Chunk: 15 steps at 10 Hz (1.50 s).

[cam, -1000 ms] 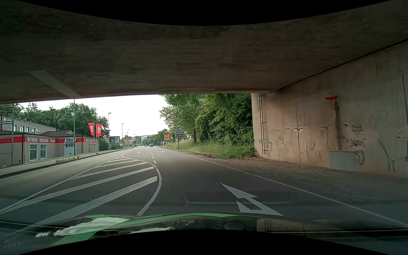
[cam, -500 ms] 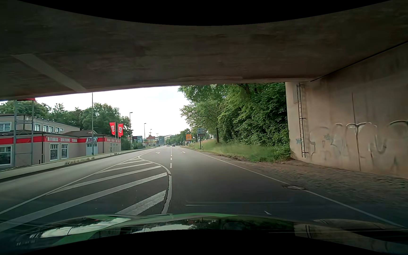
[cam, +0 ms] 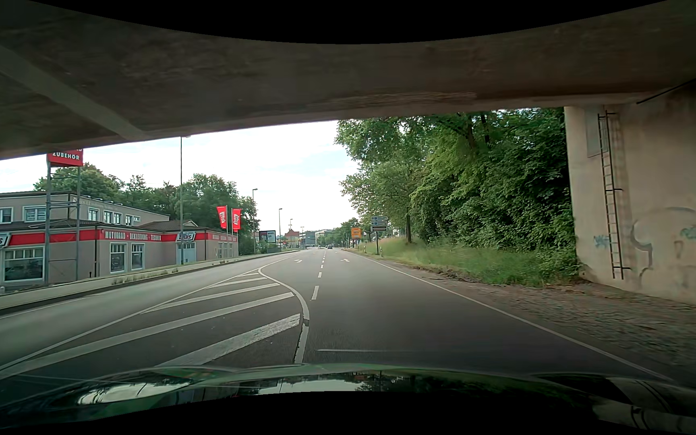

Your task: Follow the waypoints while adhering to traffic rules and regulations

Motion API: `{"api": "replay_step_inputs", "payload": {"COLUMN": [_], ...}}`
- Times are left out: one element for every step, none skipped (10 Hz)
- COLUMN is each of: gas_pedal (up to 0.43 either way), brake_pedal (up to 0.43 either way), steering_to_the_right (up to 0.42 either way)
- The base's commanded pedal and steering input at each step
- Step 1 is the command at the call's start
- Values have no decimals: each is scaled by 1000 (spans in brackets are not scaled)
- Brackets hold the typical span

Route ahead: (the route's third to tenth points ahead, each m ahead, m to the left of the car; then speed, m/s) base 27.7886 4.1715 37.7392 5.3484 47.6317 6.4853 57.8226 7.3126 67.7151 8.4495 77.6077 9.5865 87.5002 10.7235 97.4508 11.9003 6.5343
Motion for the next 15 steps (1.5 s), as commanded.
{"api": "replay_step_inputs", "payload": {"gas_pedal": [268, 268, 268, 268, 268, 268, 268, 268, 268, 268, 268, 268, 268, 268, 280], "brake_pedal": [0, 0, 0, 0, 0, 0, 0, 0, 0, 0, 0, 0, 0, 0, 0], "steering_to_the_right": [-109, -107, -106, -106, -106, -100, -85, -74, -70, -67, -64, -60, -50, -40, -29]}}
